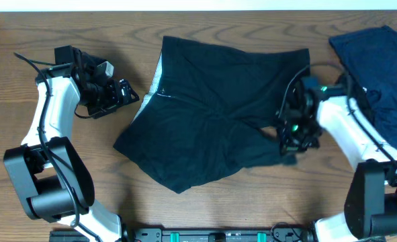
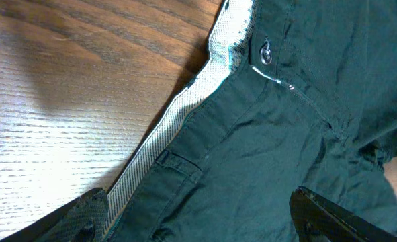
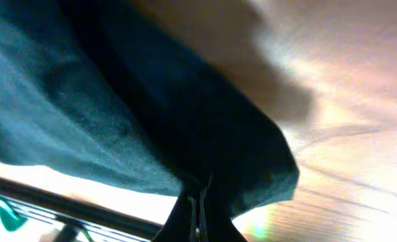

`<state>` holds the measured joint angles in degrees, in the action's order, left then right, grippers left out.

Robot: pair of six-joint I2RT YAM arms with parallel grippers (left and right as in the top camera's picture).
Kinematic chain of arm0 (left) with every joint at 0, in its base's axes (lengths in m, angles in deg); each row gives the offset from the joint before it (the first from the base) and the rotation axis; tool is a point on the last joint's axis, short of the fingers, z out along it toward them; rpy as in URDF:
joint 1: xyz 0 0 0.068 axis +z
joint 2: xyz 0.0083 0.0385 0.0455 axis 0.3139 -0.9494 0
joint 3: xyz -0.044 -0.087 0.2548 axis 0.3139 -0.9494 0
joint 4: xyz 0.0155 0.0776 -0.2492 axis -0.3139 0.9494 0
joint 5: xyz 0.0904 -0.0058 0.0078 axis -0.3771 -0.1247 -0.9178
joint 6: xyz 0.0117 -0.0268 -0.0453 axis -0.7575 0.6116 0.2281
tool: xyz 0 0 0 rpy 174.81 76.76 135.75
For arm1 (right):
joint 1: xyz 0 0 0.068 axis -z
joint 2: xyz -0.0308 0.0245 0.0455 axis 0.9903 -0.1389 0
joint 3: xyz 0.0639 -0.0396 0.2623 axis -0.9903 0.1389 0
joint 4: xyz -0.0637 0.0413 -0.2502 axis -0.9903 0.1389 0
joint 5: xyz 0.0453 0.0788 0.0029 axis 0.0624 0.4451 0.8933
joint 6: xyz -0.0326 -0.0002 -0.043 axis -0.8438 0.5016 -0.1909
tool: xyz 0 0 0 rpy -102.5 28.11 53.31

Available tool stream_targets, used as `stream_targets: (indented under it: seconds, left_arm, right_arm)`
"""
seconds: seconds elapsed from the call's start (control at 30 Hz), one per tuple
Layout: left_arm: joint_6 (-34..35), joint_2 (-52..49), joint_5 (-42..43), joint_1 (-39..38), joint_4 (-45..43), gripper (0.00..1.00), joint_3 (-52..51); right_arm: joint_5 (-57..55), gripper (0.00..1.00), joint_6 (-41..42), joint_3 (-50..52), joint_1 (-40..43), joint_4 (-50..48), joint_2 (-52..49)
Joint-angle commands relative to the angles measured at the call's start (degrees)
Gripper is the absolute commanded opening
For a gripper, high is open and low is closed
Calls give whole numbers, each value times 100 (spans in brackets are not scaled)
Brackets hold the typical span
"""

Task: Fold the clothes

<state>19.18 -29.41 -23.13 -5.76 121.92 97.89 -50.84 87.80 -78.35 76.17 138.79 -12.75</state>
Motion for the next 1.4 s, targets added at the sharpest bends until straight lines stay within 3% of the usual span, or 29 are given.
stream_targets:
  seconds: [0.0, 0.2, 0.4, 0.63, 0.73, 0.8, 0.87, 0.93, 1.0, 1.37]
  left_arm:
    - [-9, 46, 76, -7, -7, 88, 127]
    - [-9, 46, 76, -7, -9, 88, 127]
    - [33, 46, 76, -7, -26, 88, 127]
    - [181, 46, 236, -44, -24, 85, 127]
    - [179, 46, 422, -190, -20, 71, 127]
    - [177, 46, 420, -365, -20, 52, 127]
    - [177, 46, 420, -551, -39, 27, 127]
    - [179, 44, 413, -734, -66, 12, 125]
    - [179, 42, 273, -887, -83, 6, 120]
    - [289, -35, -15, -1464, -719, 6, -107]
  right_arm:
    - [-116, 2, 98, -804, 225, 348, 37]
    - [-116, 1, 98, -1655, 393, 1139, 37]
    - [-116, 1, 334, -1727, 396, 743, -59]
    - [-201, 1, 337, -1727, 396, 389, -848]
    - [-197, 1, 378, -1749, 393, 33, -1246]
    - [-175, 1, 437, -1764, 393, -256, -1436]
    - [-177, 1, 485, -1766, 393, -496, -1539]
    - [-181, 1, 496, -1768, 398, -743, -1589]
    - [-181, 1, 632, -1773, 407, -1012, -1615]
    - [-367, 1, 715, -1773, 391, -1928, -2031]
